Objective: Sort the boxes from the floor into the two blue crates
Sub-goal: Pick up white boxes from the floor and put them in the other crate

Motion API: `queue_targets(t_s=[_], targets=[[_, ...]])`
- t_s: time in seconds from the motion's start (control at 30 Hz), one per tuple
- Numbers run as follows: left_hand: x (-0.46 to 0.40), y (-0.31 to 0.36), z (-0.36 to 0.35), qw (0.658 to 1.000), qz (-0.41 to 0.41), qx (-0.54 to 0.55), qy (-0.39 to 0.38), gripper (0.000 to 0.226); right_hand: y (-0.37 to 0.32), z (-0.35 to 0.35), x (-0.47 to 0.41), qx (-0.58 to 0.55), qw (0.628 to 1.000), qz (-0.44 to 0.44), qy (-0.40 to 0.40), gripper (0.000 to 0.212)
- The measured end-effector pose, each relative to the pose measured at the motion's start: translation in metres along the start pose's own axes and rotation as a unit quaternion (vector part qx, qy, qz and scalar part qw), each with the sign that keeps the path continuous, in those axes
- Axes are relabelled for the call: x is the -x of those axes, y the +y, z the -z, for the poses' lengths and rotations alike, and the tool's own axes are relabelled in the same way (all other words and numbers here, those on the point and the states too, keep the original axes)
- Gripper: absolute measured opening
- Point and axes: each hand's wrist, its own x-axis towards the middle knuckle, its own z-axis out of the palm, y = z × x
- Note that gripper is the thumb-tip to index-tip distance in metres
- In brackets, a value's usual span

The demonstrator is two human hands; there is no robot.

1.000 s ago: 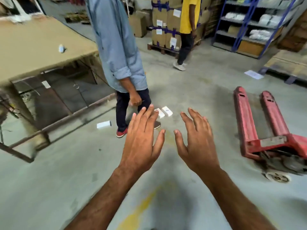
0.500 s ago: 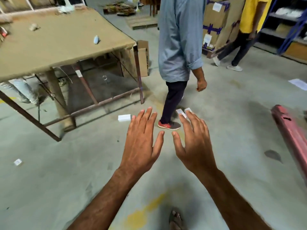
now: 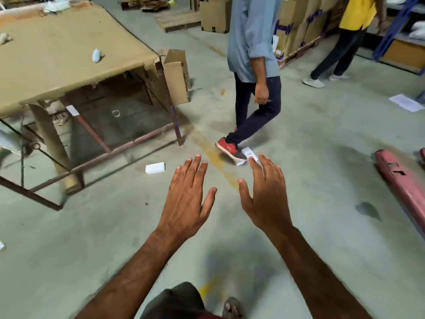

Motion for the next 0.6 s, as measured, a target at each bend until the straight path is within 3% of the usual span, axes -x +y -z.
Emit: queue_targets(t_s=[0.6], targets=[[-0.245, -0.073, -0.151, 0.988, -0.077, 0.0, -0.134, 0.069, 0.104, -0.144, -0.185, 0.057, 0.982, -0.155, -0.088, 0.063]])
